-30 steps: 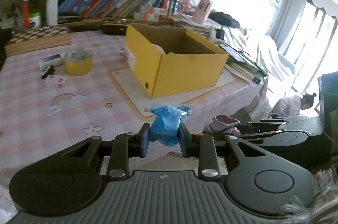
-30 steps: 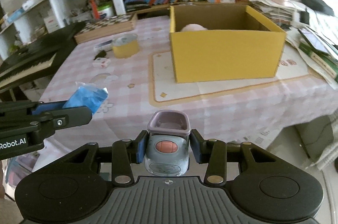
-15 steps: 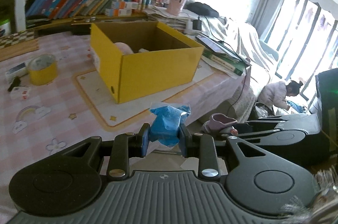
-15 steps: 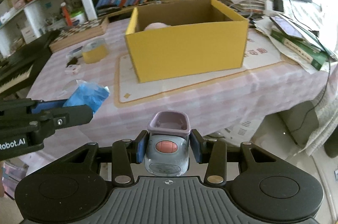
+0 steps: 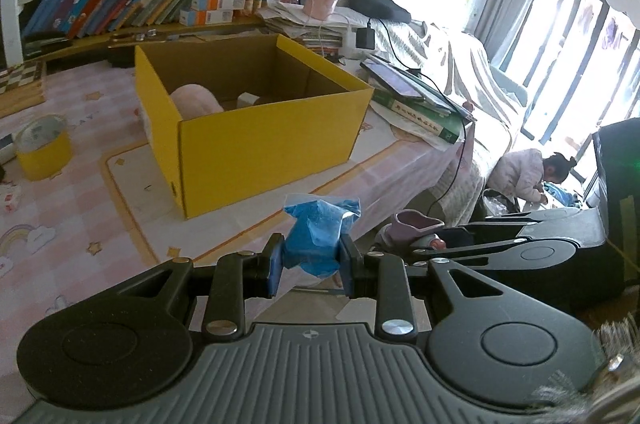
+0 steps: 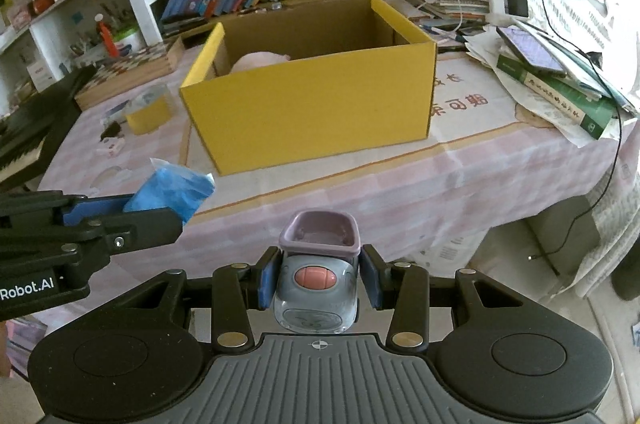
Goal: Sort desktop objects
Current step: 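Lift the blue cloth and grey toy car and carry both toward the yellow box, then open the left tool over the box dropping the cloth while the right tool releases the car inside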
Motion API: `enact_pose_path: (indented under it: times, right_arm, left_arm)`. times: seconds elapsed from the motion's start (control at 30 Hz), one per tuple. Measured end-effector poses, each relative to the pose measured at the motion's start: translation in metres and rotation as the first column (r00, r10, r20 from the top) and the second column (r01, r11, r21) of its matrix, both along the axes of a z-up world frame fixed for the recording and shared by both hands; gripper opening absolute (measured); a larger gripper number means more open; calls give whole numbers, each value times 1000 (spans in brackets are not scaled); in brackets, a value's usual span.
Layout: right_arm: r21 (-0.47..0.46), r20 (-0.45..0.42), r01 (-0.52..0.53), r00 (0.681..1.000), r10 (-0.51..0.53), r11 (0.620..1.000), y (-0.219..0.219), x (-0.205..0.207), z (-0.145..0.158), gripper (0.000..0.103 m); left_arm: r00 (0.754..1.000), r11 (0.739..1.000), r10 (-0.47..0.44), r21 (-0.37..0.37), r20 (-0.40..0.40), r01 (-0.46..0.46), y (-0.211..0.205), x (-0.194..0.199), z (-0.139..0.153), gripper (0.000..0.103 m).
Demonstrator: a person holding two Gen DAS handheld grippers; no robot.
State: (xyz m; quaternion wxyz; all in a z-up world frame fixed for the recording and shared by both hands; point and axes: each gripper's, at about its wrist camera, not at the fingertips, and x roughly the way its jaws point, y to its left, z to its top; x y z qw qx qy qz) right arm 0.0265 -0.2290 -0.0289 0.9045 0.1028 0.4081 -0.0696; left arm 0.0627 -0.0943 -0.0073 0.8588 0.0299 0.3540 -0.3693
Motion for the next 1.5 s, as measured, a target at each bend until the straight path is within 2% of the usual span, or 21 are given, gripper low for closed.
enact_pose_path:
  times: [0.37, 0.8, 1.03, 1.27, 1.5]
  right_arm:
    - [17, -6, -27, 1000, 27, 999, -42, 27, -2, 43]
    - [33, 29, -91, 996, 90, 995, -78, 62, 1, 43]
    - [24, 95, -132, 987, 129, 991, -90, 82, 15, 43]
    - [13, 192, -167, 968, 162, 986, -103, 103, 44, 42]
    - [-46, 243, -226, 942, 230, 973, -112, 136, 59, 42]
  left_arm:
    - [1000, 1000, 9, 24, 0, -9, -45, 22, -2, 26]
    - [998, 998, 44, 39, 49, -46, -78, 48, 7, 26]
    - [989, 995, 97, 23, 108, -100, -84, 66, 25, 26]
    - [973, 988, 153, 0, 172, -155, -87, 90, 45, 26]
    - [953, 977, 200, 29, 229, -212, -96, 123, 42, 26]
